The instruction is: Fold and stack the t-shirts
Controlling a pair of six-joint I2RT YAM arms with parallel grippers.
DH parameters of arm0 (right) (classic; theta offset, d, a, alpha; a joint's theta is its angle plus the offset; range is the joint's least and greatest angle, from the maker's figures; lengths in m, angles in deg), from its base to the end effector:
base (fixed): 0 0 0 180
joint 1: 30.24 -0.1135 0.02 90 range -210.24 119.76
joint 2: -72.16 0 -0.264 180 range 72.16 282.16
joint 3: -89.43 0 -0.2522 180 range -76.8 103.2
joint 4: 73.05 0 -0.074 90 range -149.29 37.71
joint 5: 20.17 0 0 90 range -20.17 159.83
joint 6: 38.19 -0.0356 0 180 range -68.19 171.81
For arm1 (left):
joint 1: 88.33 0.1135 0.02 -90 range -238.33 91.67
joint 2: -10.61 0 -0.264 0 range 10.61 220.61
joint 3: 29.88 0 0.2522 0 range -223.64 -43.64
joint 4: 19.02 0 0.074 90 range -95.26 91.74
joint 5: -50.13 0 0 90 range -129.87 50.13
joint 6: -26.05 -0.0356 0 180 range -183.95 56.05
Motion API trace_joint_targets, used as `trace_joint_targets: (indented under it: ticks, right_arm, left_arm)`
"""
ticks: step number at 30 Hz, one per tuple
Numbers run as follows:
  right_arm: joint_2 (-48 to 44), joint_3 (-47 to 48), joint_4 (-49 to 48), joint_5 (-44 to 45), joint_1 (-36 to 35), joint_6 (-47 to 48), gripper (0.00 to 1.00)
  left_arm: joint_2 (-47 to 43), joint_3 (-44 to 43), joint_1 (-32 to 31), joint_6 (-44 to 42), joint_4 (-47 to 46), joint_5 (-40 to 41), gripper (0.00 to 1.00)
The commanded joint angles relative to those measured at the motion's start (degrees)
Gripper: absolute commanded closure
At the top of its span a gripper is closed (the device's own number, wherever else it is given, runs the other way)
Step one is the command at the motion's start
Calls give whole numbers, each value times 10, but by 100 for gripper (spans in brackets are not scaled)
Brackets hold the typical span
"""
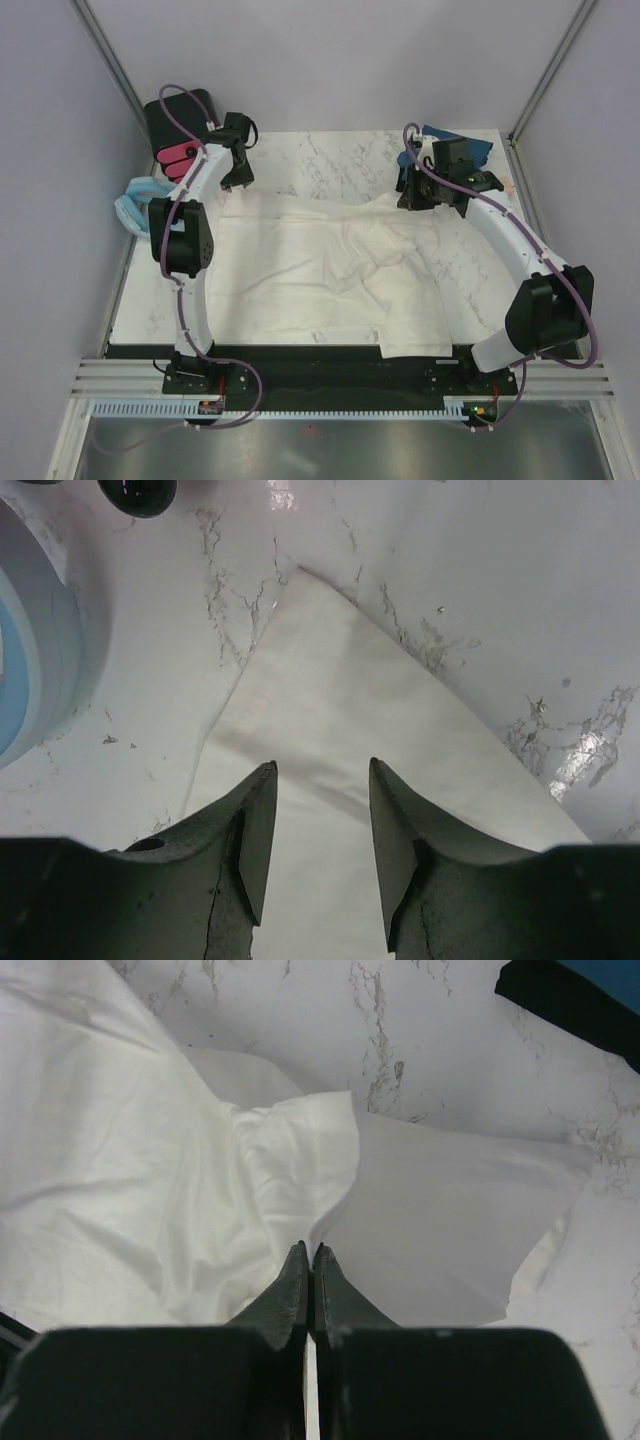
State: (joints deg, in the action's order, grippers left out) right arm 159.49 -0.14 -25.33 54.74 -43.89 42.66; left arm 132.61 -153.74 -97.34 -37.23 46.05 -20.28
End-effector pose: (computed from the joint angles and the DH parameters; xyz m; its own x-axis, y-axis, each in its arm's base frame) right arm 0.3250 0.0885 0.3147 -0.7387 -0.0214 -0.6736 -0.2942 0.9095 0.2937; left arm 0.4566 -0.0603 0.2496 -0.7867 -0.3041 -0.5372 -0.3979 0.9151 0.0647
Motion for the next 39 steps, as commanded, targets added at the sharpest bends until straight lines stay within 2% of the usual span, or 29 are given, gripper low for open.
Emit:
trace_joint_targets:
  ticks: [1,13,39]
  right_arm:
    - [-9,-9,11,8,2,7,100]
    - [-37,-32,11,6,3,15,100]
    - [-70,-49,13,-11,2,24,100]
  left_arm:
    - [49,-52,12,-5,25,11,50]
    - [152,-159,17,-17,19,45,50]
    - [214,-193,31,-34,43,61,50]
